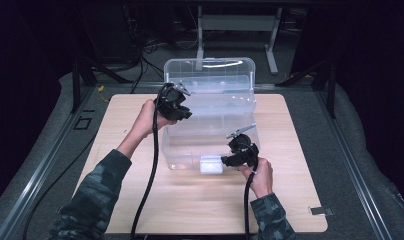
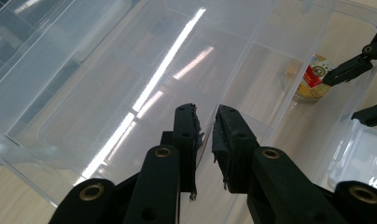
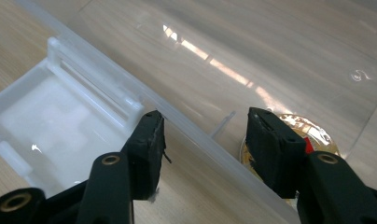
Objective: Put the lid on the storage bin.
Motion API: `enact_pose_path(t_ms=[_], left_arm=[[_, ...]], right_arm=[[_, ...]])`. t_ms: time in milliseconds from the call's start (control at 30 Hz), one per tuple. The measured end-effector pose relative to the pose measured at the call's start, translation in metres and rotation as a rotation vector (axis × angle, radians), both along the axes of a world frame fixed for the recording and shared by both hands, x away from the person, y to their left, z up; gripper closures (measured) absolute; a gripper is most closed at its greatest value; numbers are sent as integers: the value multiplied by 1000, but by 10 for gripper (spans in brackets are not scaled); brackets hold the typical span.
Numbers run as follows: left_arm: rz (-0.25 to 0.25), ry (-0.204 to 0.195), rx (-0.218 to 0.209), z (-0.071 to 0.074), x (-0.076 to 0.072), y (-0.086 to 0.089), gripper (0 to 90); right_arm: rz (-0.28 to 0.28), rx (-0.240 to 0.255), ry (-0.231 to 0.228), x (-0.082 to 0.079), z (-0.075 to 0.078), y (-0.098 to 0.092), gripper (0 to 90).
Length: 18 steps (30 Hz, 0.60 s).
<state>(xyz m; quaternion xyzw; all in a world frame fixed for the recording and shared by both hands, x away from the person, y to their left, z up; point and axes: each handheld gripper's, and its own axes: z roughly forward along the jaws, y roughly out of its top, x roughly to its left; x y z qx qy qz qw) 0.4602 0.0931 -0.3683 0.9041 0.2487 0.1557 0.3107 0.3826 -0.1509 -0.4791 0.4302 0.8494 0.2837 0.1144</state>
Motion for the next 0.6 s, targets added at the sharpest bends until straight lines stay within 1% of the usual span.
enact_pose_path(t_ms=[167,200,300,400,500,600], left_arm=[[-5,1,-12,-2,-2,2,780],[-7,-3,-10,-3,-3,2,780],[-16,-4,-17,-5,-7,4,780],[-19,-13,-31,-8,-11,6,781],[-24,-28,-30,-9,-15,7,778],[-24,-31,-49,-11,-17,9,775]], right_arm=[[0,6,0,2,0,0,473],[-4,0,0,3,0,1,473],[-3,2,2,3,0,1,473],[-2,2,3,3,0,0,472],[1,0,4,3,0,0,472],[3,-3,2,3,0,0,471]])
